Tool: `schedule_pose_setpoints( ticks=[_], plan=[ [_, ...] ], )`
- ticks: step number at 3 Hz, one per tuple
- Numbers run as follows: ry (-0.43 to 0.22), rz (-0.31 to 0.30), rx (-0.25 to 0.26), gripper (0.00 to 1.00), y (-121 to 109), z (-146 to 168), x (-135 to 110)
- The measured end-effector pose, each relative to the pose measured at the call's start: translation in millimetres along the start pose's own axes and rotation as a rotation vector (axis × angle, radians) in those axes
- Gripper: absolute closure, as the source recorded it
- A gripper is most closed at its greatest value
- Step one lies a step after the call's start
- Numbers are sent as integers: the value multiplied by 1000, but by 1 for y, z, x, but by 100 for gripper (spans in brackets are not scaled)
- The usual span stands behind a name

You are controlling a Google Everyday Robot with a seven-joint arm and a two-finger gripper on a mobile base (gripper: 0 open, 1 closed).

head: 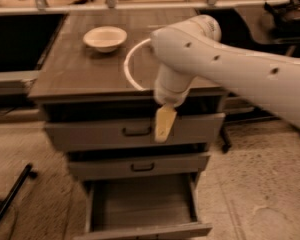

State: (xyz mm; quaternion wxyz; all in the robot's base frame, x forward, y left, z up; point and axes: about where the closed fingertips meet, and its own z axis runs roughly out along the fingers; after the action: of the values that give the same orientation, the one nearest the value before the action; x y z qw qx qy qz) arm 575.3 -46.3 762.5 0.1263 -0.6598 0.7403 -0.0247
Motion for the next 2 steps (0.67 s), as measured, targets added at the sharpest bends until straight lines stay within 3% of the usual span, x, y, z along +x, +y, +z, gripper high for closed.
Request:
schedule_pose_setpoints(
  ticks=[1,2],
  plan=[
    [0,0,0,0,-2,-6,-1],
    [-7,25,39,0,-28,1,-8]
  ],
)
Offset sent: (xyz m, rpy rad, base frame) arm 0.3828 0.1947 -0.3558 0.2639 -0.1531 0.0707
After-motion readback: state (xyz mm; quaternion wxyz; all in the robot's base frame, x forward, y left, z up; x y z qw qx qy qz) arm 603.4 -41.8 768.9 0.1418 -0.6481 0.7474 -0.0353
